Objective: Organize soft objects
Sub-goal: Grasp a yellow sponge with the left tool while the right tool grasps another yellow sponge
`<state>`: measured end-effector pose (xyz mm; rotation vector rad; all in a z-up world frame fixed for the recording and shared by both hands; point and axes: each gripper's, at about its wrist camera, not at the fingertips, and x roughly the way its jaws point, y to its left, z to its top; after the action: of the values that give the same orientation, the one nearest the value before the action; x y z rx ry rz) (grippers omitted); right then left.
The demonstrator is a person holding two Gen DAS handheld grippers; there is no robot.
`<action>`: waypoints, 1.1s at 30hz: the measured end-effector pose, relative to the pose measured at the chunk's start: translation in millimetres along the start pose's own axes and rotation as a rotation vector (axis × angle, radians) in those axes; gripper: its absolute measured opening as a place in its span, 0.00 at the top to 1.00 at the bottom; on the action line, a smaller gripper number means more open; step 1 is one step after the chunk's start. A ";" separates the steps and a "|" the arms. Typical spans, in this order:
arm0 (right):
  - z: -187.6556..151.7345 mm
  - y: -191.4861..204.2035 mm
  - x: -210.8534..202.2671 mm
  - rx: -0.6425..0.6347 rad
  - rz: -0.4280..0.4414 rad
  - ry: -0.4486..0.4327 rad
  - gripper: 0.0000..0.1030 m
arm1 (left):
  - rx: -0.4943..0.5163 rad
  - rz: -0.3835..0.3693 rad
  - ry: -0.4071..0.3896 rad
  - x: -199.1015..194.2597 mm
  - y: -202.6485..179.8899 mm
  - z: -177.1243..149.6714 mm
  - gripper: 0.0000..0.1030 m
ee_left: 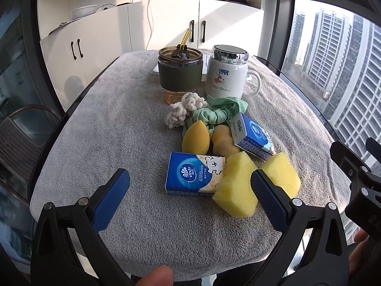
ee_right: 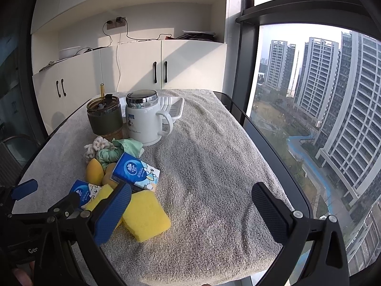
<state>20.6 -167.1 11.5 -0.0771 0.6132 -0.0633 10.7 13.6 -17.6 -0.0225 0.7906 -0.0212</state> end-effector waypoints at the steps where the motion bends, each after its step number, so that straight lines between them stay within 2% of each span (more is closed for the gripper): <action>1: 0.3 0.3 -0.2 -0.002 -0.001 0.003 0.00 | 0.002 0.004 0.001 0.9 0.2 -0.3 0.00; 7: -0.5 0.0 0.9 -0.009 0.014 0.013 0.00 | 0.008 -0.002 0.031 8.5 8.2 -7.3 0.00; 13: -6.2 6.7 4.2 -0.050 0.100 0.018 0.00 | 0.046 -0.011 0.089 16.6 21.3 -30.2 0.00; 15: -9.7 11.0 10.4 -0.071 0.130 0.048 0.00 | 0.062 -0.025 0.120 22.8 24.6 -39.0 0.00; 19: -21.9 21.8 32.8 -0.125 0.189 0.136 0.00 | 0.097 -0.113 0.160 33.4 24.6 -52.8 0.00; 22: -26.9 24.5 53.1 -0.126 0.226 0.192 0.00 | 0.113 -0.144 0.193 42.4 21.6 -57.6 0.00; 26: -24.6 28.5 70.9 -0.127 0.270 0.219 0.00 | 0.132 -0.168 0.187 47.9 15.8 -53.5 0.01; 29: -25.1 33.2 81.3 -0.148 0.304 0.242 0.05 | 0.126 -0.192 0.191 52.0 12.2 -48.6 0.01; 31: -27.7 33.0 91.5 -0.140 0.320 0.282 0.14 | 0.133 -0.204 0.197 55.1 6.9 -46.6 0.02; 33: -29.2 29.4 98.9 -0.112 0.348 0.311 0.17 | 0.145 -0.215 0.197 54.3 0.9 -44.8 0.02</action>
<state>85.5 -147.6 -71.6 -0.0680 0.9333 0.3015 17.0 12.4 -87.7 0.0324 0.9795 -0.2879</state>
